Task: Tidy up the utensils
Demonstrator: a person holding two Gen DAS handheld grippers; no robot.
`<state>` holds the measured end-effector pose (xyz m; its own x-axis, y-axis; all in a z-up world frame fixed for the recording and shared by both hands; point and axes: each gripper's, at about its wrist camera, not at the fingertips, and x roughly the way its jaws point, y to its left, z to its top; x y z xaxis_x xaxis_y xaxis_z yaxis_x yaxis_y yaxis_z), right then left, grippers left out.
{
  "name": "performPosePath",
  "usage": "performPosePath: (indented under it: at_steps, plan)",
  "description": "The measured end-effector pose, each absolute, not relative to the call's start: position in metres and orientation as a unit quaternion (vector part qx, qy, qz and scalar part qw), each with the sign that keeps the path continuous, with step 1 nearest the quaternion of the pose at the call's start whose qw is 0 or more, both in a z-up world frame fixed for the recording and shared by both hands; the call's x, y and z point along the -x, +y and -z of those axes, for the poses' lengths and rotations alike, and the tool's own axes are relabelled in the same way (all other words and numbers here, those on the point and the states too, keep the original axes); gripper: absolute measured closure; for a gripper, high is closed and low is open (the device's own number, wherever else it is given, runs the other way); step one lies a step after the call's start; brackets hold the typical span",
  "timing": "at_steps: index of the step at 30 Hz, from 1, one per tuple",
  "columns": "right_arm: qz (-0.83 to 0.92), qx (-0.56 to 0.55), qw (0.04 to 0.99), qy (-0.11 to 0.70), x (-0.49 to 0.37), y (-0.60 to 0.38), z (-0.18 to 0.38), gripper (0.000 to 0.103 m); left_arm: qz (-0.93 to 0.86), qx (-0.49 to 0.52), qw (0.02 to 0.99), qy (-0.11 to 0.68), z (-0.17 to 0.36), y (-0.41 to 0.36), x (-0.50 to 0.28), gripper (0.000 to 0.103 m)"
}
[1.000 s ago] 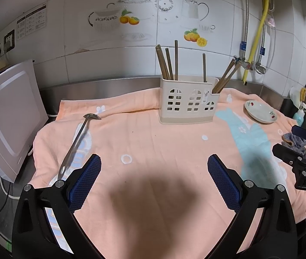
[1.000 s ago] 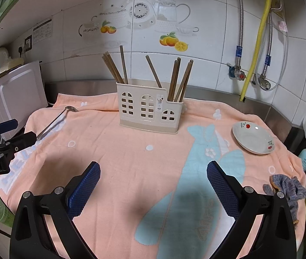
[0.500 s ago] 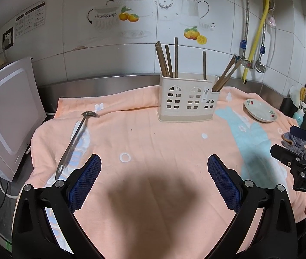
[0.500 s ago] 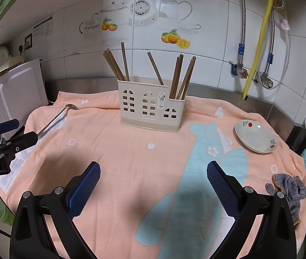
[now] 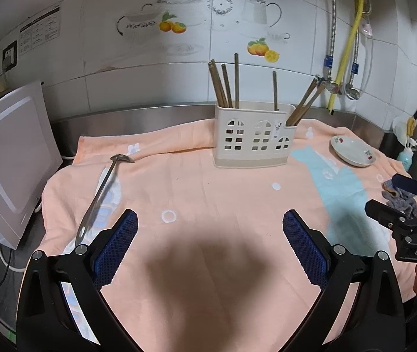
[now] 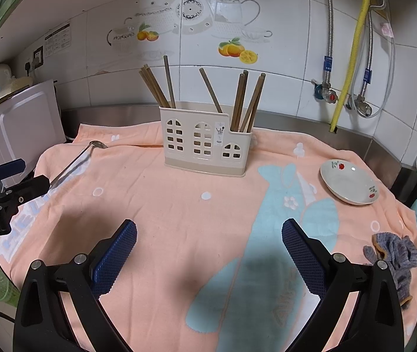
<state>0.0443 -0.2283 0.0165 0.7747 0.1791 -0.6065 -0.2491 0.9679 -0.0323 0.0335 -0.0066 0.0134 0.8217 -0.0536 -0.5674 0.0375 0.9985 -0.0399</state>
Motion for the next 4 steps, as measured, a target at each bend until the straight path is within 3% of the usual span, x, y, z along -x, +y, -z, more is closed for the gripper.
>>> performPosePath:
  at_steps: [4]
  plan:
    - [-0.115,0.054,0.94,0.317,-0.0432,-0.2284,-0.0151,0.007,0.03,0.019,0.953,0.3,-0.0126,-0.005,-0.0346,0.005]
